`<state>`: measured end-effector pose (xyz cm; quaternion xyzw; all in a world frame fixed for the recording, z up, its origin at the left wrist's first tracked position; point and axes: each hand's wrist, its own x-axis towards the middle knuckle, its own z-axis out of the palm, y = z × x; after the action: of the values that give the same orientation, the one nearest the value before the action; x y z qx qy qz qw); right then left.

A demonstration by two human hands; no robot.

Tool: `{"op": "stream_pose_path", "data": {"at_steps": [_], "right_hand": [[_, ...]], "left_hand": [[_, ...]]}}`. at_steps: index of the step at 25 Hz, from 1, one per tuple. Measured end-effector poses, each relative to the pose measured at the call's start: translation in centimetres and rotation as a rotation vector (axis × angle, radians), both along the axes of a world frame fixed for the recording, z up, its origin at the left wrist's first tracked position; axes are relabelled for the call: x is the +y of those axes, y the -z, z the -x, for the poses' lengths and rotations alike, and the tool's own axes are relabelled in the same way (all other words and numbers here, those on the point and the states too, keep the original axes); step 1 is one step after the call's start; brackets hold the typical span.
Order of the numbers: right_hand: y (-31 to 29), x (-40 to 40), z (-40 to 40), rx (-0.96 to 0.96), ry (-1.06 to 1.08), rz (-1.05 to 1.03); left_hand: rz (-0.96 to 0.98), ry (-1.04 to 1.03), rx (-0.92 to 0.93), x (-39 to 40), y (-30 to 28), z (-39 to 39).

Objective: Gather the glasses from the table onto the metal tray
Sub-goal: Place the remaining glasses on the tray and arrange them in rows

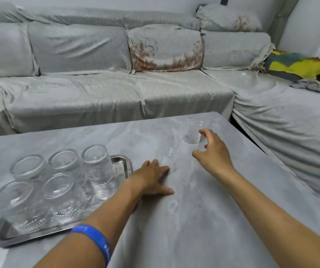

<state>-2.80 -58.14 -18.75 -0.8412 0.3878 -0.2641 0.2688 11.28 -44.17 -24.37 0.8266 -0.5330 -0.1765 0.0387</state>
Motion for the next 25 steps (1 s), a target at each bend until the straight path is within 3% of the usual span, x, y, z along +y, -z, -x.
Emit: {"op": "stream_pose_path", "data": {"at_steps": [2,7,14,17,20,23,25], "right_hand": [[0.5,-2.5,-1.7,0.015,0.013,0.01],[3.3,-8.1,-7.1,-0.239,0.175,-0.337],[4.4,-10.9,-10.7,-0.26,0.274,-0.305],[4.4,-8.5,-8.6,-0.369,0.368,-0.263],[3.0,-3.3,-6.0,-0.598,0.405,-0.443],[1.6,4.1,-3.6,-0.778,0.348,-0.604],[0.3,8.8,-3.0,-0.825,0.304,-0.599]], "left_hand": [[-0.044,0.024,0.013,-0.3,-0.1,-1.0],[-0.083,0.046,-0.038,-1.1,0.2,-1.7],[-0.105,0.064,-0.065,-1.2,0.2,-1.4],[-0.115,0.062,-0.067,-1.0,-0.3,-1.1],[-0.046,0.002,-0.018,0.3,-1.9,0.1],[0.143,-0.043,-0.07,3.9,-2.4,3.0],[0.298,-0.103,-0.028,7.0,-3.2,4.5]]}}
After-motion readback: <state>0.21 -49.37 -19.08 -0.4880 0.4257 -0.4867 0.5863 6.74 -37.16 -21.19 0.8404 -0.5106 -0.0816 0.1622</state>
